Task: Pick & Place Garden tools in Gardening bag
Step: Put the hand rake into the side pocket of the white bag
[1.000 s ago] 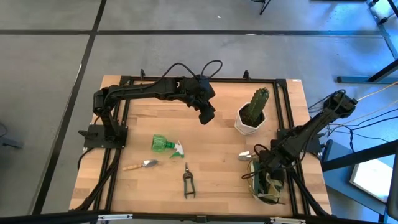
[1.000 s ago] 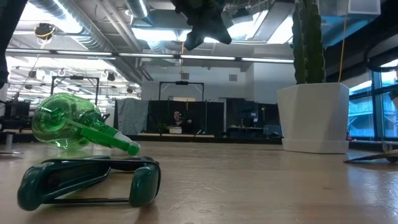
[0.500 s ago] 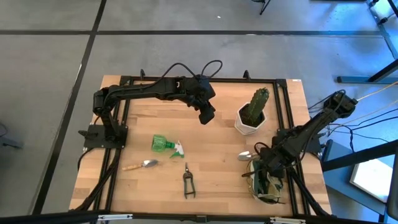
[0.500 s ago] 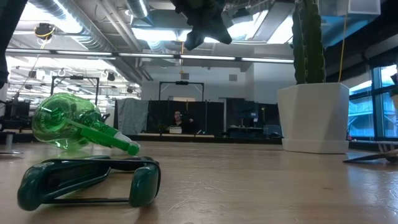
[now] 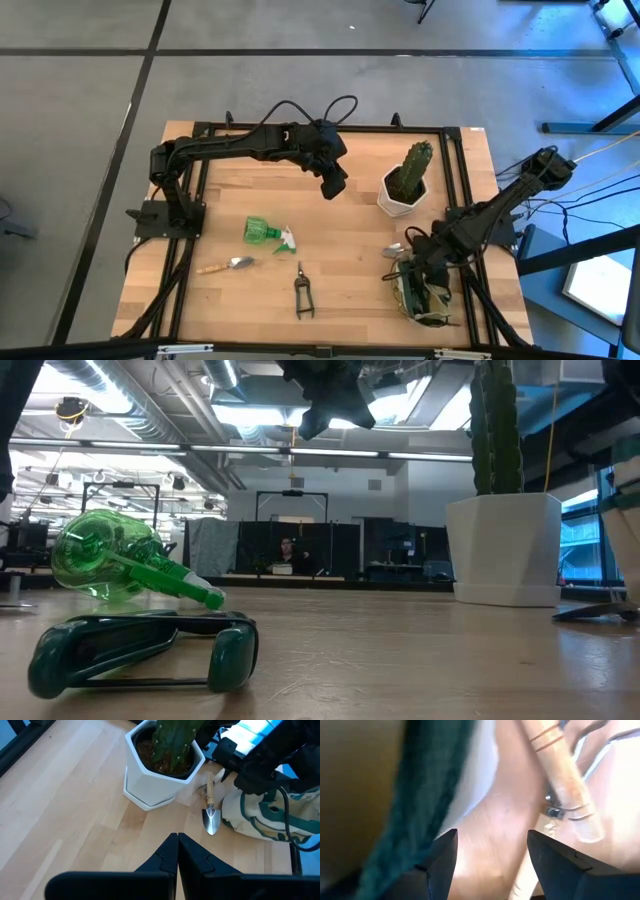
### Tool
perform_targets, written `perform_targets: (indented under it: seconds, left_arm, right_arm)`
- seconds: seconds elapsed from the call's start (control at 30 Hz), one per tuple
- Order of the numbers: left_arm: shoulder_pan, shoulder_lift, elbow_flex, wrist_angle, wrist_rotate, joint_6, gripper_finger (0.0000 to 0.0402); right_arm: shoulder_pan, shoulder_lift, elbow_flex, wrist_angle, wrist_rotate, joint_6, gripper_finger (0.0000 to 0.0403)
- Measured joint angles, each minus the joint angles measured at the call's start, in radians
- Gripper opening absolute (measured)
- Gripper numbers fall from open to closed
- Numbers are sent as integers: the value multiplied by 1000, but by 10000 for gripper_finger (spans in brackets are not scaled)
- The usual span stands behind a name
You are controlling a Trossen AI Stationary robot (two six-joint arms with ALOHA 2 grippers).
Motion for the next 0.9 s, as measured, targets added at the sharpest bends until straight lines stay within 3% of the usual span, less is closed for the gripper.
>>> perform_targets:
  seconds: [0.23, 0.43, 0.9]
  left_arm:
    - [0, 0, 0, 0, 1, -4, 3]
    - [0, 0, 0, 1, 1, -7, 3]
    - [0, 0, 0, 18, 2, -10, 3]
  right_arm:
    - [-3, -1, -1, -83, 16, 44, 242]
    - [-3, -9, -62, 10, -87, 109, 242]
    - [-5, -27, -70, -68, -70, 141, 242]
